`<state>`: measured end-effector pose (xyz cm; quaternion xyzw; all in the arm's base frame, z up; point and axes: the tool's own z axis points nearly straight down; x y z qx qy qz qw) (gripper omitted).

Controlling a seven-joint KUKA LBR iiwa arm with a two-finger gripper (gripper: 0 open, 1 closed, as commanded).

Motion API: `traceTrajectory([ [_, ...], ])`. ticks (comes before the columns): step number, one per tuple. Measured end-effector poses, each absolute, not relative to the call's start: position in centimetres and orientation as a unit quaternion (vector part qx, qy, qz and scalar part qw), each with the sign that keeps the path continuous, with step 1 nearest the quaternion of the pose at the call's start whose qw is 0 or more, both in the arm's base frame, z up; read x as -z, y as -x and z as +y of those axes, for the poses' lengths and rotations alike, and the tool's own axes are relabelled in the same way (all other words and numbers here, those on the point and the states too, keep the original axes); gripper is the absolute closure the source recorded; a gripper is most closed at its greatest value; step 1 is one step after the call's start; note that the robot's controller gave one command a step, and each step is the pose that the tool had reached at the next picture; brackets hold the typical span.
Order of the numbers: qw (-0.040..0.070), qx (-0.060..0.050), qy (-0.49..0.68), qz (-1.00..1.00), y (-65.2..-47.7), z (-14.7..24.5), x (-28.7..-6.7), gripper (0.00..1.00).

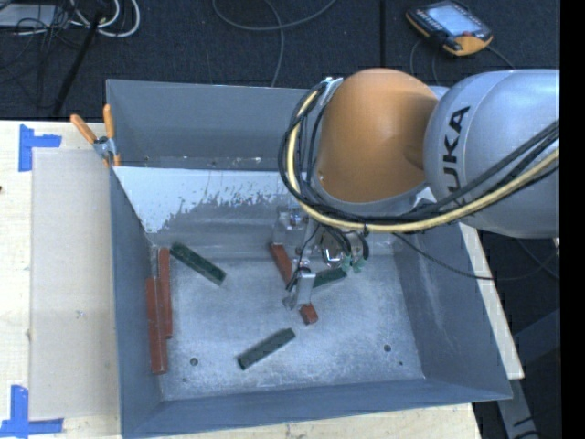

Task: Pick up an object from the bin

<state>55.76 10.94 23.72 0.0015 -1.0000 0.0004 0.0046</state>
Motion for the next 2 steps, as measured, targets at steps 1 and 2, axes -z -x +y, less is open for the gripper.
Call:
traceTrajectory([
  [1,0.0,0.0,0.0,-1.0,-55.9,10.9,-24.2,0.0],
  [2,-0.001,0.0,-0.048,-0.999,-53.5,11.8,-18.3,0.0],
])
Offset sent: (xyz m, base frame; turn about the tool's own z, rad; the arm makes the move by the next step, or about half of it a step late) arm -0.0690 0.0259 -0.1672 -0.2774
